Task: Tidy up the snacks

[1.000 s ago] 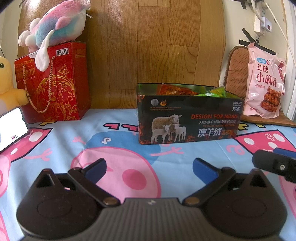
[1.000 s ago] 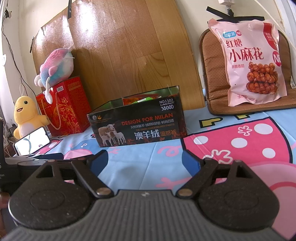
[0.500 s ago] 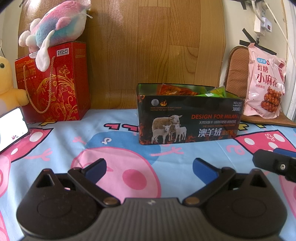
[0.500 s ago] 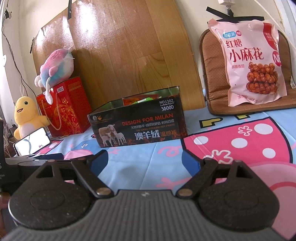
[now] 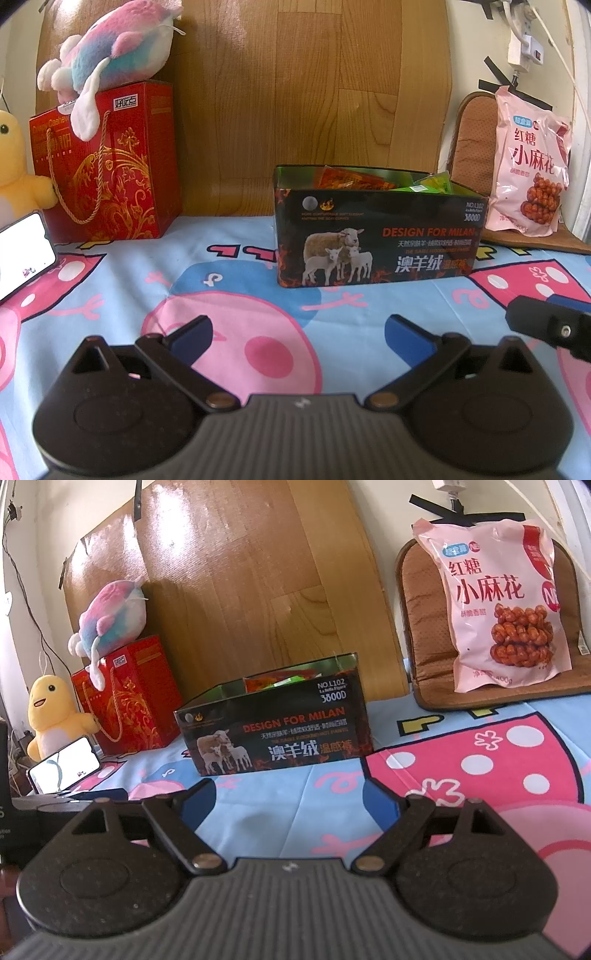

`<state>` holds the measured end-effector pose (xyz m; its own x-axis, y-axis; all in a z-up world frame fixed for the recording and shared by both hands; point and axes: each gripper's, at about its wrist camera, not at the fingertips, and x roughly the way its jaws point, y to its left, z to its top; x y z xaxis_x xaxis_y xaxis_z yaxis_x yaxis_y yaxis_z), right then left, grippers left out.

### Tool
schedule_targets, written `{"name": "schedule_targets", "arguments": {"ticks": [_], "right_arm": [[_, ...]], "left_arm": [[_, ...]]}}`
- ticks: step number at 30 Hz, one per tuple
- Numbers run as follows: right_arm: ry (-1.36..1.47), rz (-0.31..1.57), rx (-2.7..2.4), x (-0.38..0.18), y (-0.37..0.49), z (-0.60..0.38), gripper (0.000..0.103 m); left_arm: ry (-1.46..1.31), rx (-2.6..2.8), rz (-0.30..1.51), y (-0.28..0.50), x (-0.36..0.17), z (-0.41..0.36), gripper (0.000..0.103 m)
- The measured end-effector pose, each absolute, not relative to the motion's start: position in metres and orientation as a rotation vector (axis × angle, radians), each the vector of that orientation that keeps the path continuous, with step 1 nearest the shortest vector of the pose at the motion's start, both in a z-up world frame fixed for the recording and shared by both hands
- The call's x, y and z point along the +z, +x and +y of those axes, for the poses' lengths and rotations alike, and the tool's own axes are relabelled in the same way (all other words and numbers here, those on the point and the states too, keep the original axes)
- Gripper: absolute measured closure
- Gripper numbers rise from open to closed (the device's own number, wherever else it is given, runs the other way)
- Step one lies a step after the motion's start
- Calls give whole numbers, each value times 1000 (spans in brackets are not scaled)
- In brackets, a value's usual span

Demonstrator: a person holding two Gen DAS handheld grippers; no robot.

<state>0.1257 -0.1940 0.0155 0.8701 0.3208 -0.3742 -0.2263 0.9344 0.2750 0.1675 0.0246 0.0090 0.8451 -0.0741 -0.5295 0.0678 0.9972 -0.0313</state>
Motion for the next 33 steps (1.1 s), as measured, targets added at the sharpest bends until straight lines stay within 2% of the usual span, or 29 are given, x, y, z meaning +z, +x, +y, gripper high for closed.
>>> {"name": "schedule_targets", "arguments": {"ticks": [33], "right_arm": [[216, 425, 284, 16, 124, -193, 15]], "left_arm": [[-17, -38, 575, 170, 9, 27, 0]]}}
